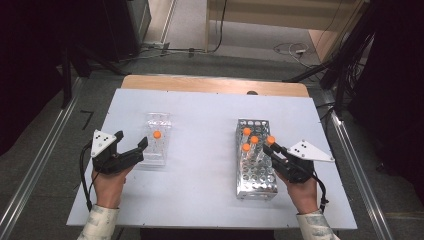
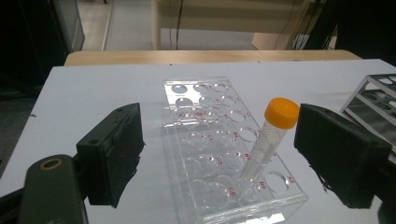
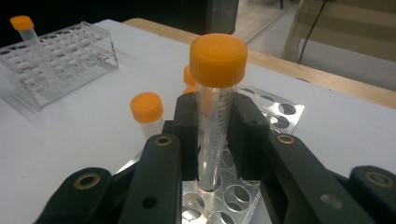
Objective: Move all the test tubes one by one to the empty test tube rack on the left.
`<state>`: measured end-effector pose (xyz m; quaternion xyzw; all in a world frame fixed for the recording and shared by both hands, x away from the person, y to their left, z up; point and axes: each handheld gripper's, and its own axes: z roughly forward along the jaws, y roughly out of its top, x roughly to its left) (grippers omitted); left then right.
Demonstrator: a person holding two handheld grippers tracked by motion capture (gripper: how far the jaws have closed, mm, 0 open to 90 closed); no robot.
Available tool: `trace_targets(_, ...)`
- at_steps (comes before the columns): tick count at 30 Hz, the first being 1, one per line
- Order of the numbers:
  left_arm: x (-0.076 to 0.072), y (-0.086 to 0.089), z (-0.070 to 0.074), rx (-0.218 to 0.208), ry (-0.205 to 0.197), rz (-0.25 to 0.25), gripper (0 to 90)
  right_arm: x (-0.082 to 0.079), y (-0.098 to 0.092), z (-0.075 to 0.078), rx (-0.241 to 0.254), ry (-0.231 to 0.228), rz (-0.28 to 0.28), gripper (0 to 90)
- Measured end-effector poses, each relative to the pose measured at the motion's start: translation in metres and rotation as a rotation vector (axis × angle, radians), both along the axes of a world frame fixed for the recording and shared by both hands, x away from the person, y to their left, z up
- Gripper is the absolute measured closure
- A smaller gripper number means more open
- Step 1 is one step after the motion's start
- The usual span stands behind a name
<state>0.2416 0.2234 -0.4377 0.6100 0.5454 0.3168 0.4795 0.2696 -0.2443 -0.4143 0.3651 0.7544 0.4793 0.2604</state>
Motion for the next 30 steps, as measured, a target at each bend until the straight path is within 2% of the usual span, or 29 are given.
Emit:
trace_targets(2, 0.0, 0.0, 0.0, 0.0, -0.001, 0.0, 15.9, -0.004, -0.002, 0.006, 0.016, -0.005, 0.006, 72.2)
trace_targets(8, 0.0, -0.001, 0.001, 0.01, 0.0, -0.007, 15.9, -0.013, 0.0, 0.017, 0.02, -0.013, 0.023, 72.3)
trace_targets(16, -0.001, -0.001, 0.002, 0.008, -0.003, -0.005, 15.9, -0.027, 0.008, 0.023, 0.027, -0.009, 0.065, 72.3)
trace_targets(21, -0.001, -0.001, 0.002, 0.008, -0.006, -0.005, 15.9, -0.035, 0.021, 0.026, 0.025, -0.017, 0.113, 72.3)
trace_targets(30, -0.003, 0.0, 0.003, 0.006, -0.01, -0.006, 15.8, -0.033, 0.046, 0.023, 0.024, -0.002, 0.169, 72.3)
